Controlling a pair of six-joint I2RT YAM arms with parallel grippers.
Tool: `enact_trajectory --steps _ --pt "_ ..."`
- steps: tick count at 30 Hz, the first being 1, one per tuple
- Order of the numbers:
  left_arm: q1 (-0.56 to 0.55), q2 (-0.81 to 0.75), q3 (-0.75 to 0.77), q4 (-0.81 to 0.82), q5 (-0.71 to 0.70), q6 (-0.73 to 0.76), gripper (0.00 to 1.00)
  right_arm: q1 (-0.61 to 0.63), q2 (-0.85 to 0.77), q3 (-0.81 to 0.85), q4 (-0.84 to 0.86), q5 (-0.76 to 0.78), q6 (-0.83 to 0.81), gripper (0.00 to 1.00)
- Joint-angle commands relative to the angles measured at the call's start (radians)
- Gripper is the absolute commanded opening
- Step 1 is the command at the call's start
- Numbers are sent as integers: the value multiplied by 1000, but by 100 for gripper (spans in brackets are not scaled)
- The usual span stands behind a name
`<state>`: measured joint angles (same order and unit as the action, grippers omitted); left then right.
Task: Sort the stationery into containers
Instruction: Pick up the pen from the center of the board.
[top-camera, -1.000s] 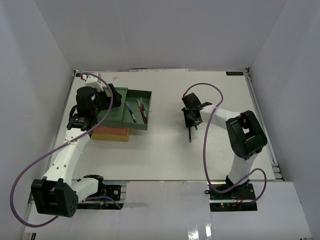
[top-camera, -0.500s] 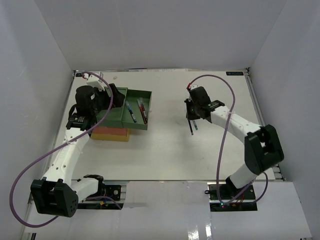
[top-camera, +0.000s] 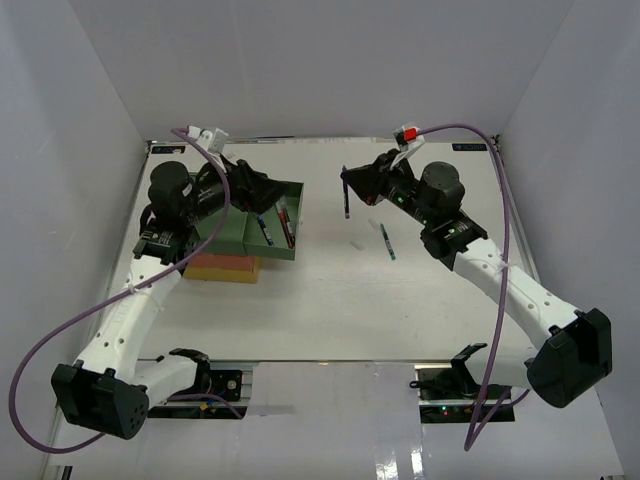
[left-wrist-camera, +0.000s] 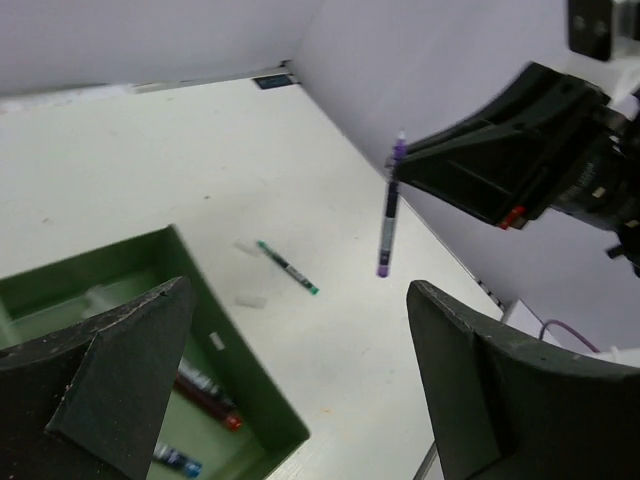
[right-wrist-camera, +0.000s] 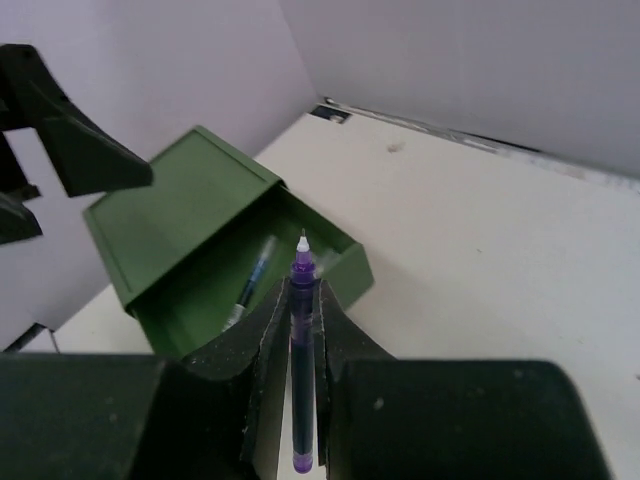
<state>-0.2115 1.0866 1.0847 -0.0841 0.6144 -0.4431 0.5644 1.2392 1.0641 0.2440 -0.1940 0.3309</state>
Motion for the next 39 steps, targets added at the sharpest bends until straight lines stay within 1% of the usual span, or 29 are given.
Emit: enact_trajectory --steps 1,2,3,9,14,20,21,23,27,29,36,37,39 --pt "-93 -4 -23 164 71 -14 98 37 11 -26 285 -108 77 8" --pt "-142 2 -28 197 50 -3 98 46 16 -32 351 -111 100 8" --pt "-166 10 -34 216 38 4 98 54 17 -38 382 -113 111 8" --pt "-236 62 -84 359 7 -12 98 89 20 -96 572 -96 190 8" --pt "-269 73 -115 425 -30 15 97 91 35 -116 644 -107 255 8" --pt "-289 98 -126 503 10 12 91 98 60 -125 701 -139 310 8" --pt "-292 104 -128 514 21 9 88 100 63 -128 707 -143 313 8" --pt "-295 116 -126 530 50 4 85 101 68 -131 732 -150 326 8" --pt "-299 134 -124 544 80 -2 74 103 78 -128 761 -176 341 8" --pt "-301 141 -124 550 94 -8 71 103 83 -133 784 -182 352 8" --pt "-302 145 -138 575 111 -26 56 104 89 -145 822 -189 361 8" --pt "-302 144 -140 578 113 -31 52 104 91 -145 821 -190 362 8" --pt "-304 142 -138 575 113 -29 48 104 92 -148 828 -193 364 8"
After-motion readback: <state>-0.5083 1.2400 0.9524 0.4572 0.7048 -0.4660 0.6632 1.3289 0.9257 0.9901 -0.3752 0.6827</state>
